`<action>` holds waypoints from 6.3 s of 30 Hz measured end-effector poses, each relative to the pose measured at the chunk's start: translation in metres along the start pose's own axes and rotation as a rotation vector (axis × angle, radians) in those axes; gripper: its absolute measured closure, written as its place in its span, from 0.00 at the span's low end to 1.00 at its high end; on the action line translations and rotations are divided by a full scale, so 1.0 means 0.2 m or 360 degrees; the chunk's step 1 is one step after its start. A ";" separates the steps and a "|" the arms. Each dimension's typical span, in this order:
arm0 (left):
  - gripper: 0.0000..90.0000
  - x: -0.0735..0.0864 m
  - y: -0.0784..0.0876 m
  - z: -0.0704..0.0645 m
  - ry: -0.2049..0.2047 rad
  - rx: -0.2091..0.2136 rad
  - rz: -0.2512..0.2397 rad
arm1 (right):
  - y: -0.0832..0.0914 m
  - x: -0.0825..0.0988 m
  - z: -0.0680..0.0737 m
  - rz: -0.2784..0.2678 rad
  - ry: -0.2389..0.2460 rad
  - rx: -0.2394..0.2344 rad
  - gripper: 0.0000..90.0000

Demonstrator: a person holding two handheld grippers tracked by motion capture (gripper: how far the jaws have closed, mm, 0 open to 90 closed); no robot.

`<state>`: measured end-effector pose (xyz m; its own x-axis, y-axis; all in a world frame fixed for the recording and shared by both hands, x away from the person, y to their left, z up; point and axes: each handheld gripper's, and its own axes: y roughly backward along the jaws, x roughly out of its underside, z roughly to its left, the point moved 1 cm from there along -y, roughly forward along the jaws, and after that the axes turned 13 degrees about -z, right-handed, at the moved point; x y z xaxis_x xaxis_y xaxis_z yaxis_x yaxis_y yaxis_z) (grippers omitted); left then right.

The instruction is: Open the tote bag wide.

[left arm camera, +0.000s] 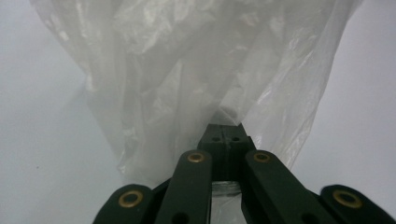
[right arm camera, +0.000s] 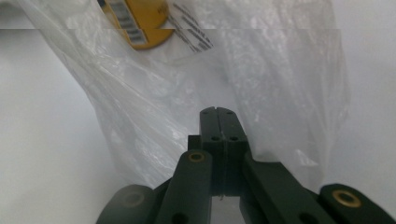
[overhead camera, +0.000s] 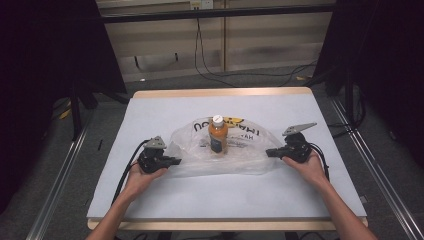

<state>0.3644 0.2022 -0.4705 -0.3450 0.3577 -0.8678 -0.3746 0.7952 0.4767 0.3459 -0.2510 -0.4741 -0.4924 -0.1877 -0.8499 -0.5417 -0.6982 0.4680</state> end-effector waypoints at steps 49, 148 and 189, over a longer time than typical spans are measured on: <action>1.00 -0.26 -0.46 -0.17 -0.0232 0.0028 0.0380 | -0.67 -0.49 0.08 0.0639 0.0219 -0.0161 1.00; 1.00 -0.06 -0.19 -0.03 -0.0096 -0.0112 0.0287 | -0.27 -0.11 0.00 0.0387 0.0062 -0.0083 1.00; 0.45 -0.05 0.20 -0.22 -0.0094 -0.0157 -0.0540 | 0.17 -0.12 0.23 -0.0571 0.0089 0.0091 0.21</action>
<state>0.3162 0.2087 -0.4365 -0.1375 0.1113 -0.9842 -0.5415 0.8236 0.1688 0.3081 -0.2389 -0.4276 -0.2271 0.0238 -0.9736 -0.7113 -0.6869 0.1492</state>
